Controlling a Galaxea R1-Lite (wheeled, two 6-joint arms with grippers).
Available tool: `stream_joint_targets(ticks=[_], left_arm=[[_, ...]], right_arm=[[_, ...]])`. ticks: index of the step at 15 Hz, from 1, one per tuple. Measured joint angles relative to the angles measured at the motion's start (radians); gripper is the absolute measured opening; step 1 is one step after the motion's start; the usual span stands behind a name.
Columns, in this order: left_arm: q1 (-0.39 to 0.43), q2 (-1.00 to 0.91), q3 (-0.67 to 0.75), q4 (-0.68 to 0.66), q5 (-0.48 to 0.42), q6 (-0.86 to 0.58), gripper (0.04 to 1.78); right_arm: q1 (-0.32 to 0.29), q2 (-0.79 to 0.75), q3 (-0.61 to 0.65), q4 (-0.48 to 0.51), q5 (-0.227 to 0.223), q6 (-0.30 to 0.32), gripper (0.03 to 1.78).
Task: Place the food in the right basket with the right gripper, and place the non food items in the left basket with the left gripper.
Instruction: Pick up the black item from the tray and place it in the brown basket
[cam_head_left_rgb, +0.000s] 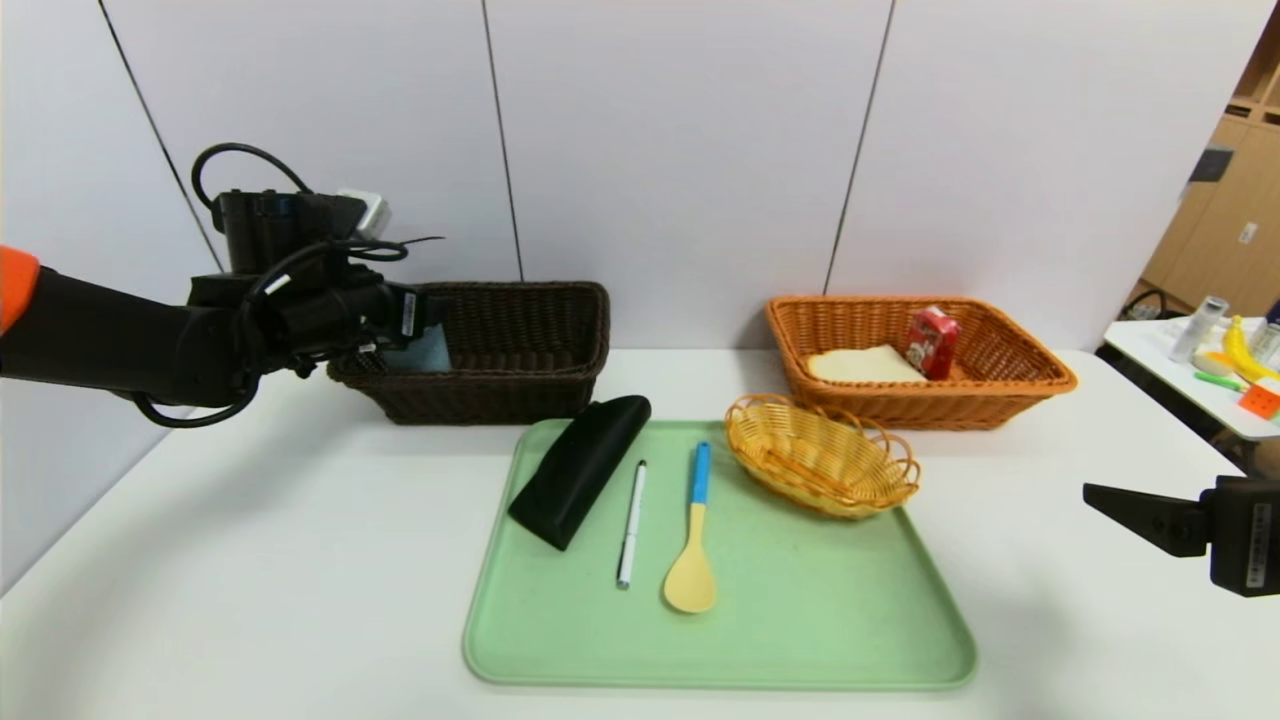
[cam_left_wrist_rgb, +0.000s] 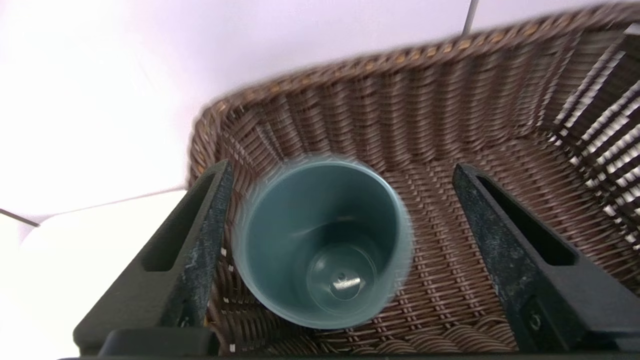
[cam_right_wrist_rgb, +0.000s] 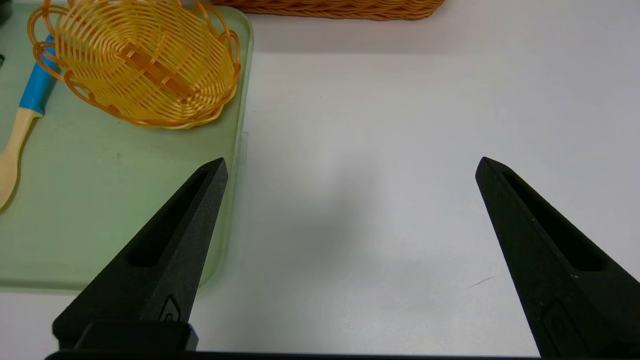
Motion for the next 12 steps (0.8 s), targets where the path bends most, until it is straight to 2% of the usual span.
stream_joint_targets(ticks=[3,6,8,12], left_arm=[[-0.009,-0.102,-0.012,0.077,-0.011,0.0,1.61],[-0.056,-0.248,0.024,0.169,-0.018,-0.023,1.64],[-0.118,-0.362,0.089,0.252,-0.018,-0.037,1.66],[-0.314,-0.551,0.222,0.496,0.023,-0.048,1.67]], right_arm=[[0.0,-0.001,0.003,0.0,0.0,0.0,1.71],[0.0,-0.002,0.007,0.001,-0.001,0.006,1.71],[0.0,-0.004,0.011,0.0,0.0,0.006,1.71],[0.0,-0.009,0.019,0.0,0.0,0.005,1.71]])
